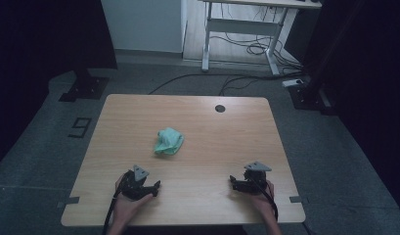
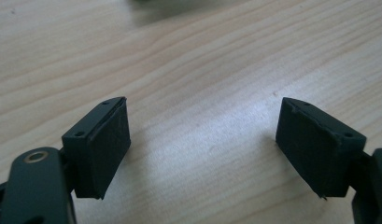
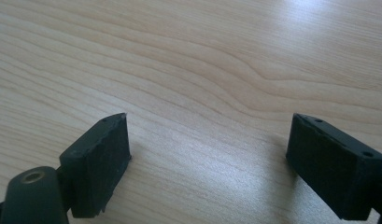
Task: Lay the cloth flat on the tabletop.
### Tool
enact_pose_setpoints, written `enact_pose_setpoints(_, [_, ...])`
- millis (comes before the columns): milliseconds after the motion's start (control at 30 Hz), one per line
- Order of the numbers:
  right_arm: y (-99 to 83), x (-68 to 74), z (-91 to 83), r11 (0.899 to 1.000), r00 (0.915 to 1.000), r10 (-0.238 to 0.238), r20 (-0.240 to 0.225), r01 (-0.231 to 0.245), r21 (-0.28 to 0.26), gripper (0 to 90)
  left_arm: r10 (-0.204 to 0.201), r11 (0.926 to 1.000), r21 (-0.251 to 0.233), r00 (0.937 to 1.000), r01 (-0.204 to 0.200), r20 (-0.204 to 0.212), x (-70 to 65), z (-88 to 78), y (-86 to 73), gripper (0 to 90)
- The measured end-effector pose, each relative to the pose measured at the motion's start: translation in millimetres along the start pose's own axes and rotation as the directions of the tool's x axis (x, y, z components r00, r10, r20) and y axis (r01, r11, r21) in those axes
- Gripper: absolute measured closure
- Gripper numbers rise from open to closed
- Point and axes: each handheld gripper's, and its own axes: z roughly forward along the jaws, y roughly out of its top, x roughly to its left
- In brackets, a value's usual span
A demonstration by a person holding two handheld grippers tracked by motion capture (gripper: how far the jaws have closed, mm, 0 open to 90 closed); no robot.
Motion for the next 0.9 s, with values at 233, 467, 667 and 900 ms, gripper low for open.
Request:
enact_pose_setpoints(233, [-1.8,3.5,-3.9,1.000,0.9999,0.012,-0.006,-0.012,-0.022,13.3,-0.009,0.9997,-0.022,0.9996,0.010,0.027,-3.9,-4.2,-2.9,20.3])
enact_pose_setpoints(467, [1.0,6.0,-9.1,0.998,0.9996,0.021,-0.017,-0.022,-0.060,13.8,-0.037,0.9981,-0.048,0.9984,0.039,0.043,0.7,-13.7,-3.2,23.9])
enact_pose_setpoints(667, [2.7,10.4,-6.9,0.997,0.9996,0.016,-0.025,-0.018,-0.070,14.5,-0.060,0.9942,-0.085,0.9954,0.066,0.075,6.7,-21.4,-0.9,30.1])
enact_pose_setpoints(900, [5.7,16.2,-7.4,0.996,0.9992,0.016,-0.038,-0.019,-0.081,14.8,-0.047,0.9934,-0.101,0.9964,0.054,0.071,2.5,-23.7,-1.4,30.0])
